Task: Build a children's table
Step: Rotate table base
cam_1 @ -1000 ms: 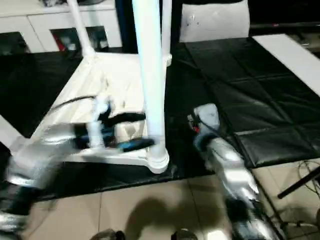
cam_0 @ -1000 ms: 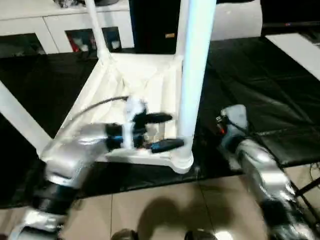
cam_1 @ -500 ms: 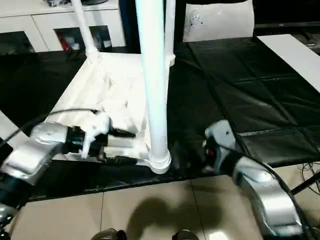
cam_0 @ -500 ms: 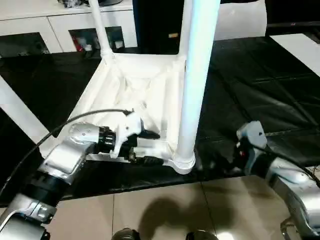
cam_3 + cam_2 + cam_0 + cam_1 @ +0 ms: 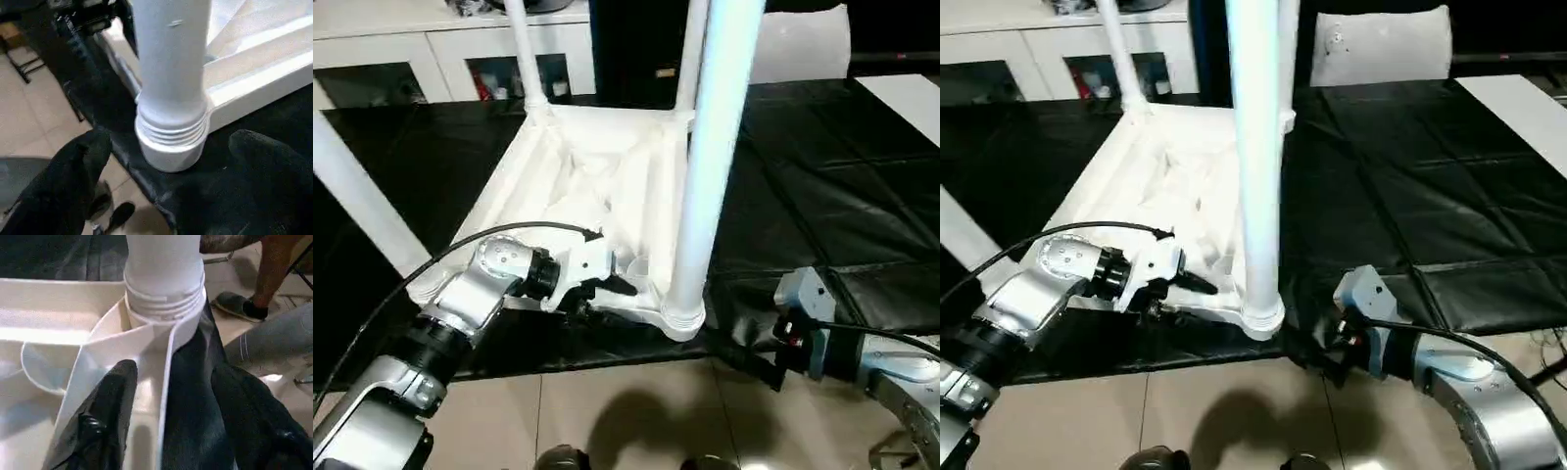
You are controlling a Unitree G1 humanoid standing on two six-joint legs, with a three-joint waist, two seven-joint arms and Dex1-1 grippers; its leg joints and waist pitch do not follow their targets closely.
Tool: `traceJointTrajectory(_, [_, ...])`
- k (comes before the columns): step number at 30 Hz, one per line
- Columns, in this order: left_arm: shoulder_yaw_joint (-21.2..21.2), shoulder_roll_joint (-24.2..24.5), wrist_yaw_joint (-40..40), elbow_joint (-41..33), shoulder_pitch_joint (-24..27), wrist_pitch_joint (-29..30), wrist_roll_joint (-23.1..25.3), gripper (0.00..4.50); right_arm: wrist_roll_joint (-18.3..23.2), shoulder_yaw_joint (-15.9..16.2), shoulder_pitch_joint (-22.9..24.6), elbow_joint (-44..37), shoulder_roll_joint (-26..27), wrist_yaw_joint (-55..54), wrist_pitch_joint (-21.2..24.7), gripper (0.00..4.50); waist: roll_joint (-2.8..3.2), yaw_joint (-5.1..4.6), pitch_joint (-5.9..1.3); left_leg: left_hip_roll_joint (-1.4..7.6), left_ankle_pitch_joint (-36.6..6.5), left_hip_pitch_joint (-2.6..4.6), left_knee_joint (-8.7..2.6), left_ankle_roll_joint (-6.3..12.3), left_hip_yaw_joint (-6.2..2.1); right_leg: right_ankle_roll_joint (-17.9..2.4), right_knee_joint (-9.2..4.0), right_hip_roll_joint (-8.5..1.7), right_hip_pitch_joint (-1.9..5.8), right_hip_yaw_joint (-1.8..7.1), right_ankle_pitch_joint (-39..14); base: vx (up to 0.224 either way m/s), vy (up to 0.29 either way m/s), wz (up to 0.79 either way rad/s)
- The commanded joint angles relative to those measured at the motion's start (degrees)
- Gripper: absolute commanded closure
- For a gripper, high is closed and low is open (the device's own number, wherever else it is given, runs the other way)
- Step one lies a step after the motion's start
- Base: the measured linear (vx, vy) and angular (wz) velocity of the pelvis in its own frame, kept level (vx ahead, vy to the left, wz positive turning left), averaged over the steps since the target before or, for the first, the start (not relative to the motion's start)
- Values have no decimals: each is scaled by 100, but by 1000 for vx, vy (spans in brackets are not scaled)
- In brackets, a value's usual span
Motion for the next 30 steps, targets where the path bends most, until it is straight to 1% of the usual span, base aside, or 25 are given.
traceJointTrajectory(1, [-56,-5,-56,78,-129,-55,112,214,73,-15,41,-209,-62,64,45,0,-116,21,-447,171,-1339,97,-370,151,-44,-987,-481,-401,253,229,-1846,0,0,0])
traceJointTrajectory(3, [-72,-19,-15,187,-174,-102,229,240,76,12,26,-224,-84,60,64,0,-118,24,-452,172,-1316,90,-369,159,-46,-995,-477,-401,257,224,-1783,0,0,0])
traceJointTrajectory(5, [-64,-13,21,252,-194,-123,277,249,65,32,-5,-225,-76,54,75,0,-127,15,-452,163,-1304,84,-363,168,-42,-988,-475,-397,262,220,-1777,0,0,0])
traceJointTrajectory(6, [-59,-10,45,297,-213,-134,306,272,60,42,-30,-223,-72,55,86,0,-120,19,-456,167,-1304,87,-364,161,-48,-991,-468,-405,266,220,-1784,0,0,0])
traceJointTrajectory(7, [-61,6,82,375,-244,-119,358,272,67,53,-47,-242,-63,60,100,0,-132,15,-455,163,-1294,80,-360,159,-44,-982,-473,-404,269,218,-1800,0,0,0])
traceJointTrajectory(8, [-61,9,86,388,-249,-117,366,290,68,55,-49,-246,-61,61,102,0,-128,15,-454,160,-1289,82,-359,164,-45,-979,-476,-401,264,216,-1825,0,0,0])
traceJointTrajectory(9, [-63,13,89,410,-257,-110,380,290,70,58,-47,-254,-60,63,103,0,-125,15,-454,164,-1301,85,-361,162,-48,-975,-477,-403,262,215,-1846,0,0,0])
traceJointTrajectory(11, [-57,11,73,451,-269,-126,390,312,53,78,-34,-266,-70,71,96,0,-138,13,-457,166,-1287,83,-360,158,-50,-990,-471,-402,266,214,-1831,0,0,0])
traceJointTrajectory(12, [-53,11,47,473,-278,-126,402,312,63,86,-27,-276,-76,67,101,0,-135,16,-458,164,-1278,82,-358,162,-49,-996,-468,-400,265,214,-1813,0,0,0])
traceJointTrajectory(13, [-49,11,26,490,-286,-126,411,323,72,92,-21,-284,-81,64,106,0,-107,16,-458,158,-1292,82,-355,159,-45,-997,-478,-396,260,215,-1800,0,0,0])
traceJointTrajectory(14, [-44,9,-10,521,-302,-113,426,336,82,106,-9,-296,-89,59,108,0,-130,18,-465,157,-1274,79,-351,160,-47,-1003,-469,-401,274,215,-1767,0,0,0])
traceJointTrajectory(17, [-33,-9,-57,597,-331,-125,478,362,84,132,5,-305,-86,41,105,0,-108,21,-462,159,-1294,87,-352,165,-46,-1029,-474,-396,260,212,-1754,0,0,0])
traceJointTrajectory(20, [-30,-19,-66,639,-342,-140,515,389,66,165,13,-307,-56,22,95,0,-118,20,-466,166,-1294,84,-355,152,-54,-1042,-464,-403,273,212,-1716,0,0,0])
traceJointTrajectory(21, [-30,-20,-69,650,-346,-141,524,407,60,175,9,-303,-45,17,93,0,-125,20,-466,167,-1303,84,-357,151,-53,-1052,-463,-405,273,211,-1711,0,0,0])
traceJointTrajectory(23, [-23,-26,-61,666,-352,-143,525,407,56,181,4,-298,-37,15,92,0,-117,23,-464,163,-1324,85,-355,147,-53,-1047,-465,-407,272,210,-1756,0,0,0])
traceJointTrajectory(24, [-18,-31,-55,684,-357,-149,527,418,51,188,-2,-289,-31,14,89,0,-134,25,-463,160,-1341,84,-352,146,-53,-1035,-471,-410,275,210,-1813,0,0,0])
traceJointTrajectory(26, [-13,-31,-38,700,-364,-159,536,430,41,195,-6,-278,-25,13,77,0,-122,21,-453,169,-1438,93,-361,128,-61,-1001,-486,-411,261,205,-1974,0,0,0])
traceJointTrajectory(27, [-7,-31,-27,724,-371,-169,545,436,31,201,-19,-261,-9,-1,67,0,-135,20,-453,166,-1446,89,-362,126,-60,-988,-492,-412,264,205,-1999,0,0,0])
traceJointTrajectory(29, [5,-30,1,800,-401,-197,613,444,4,223,-57,-231,6,-34,39,0,-117,19,-454,168,-1484,94,-367,106,-65,-969,-495,-412,258,206,-2027,0,0,0])
traceJointTrajectory(30, [8,-31,3,809,-404,-201,622,444,1,226,-61,-228,7,-39,36,0,-121,16,-452,168,-1498,92,-372,104,-68,-960,-496,-408,259,203,-2037,0,0,0])
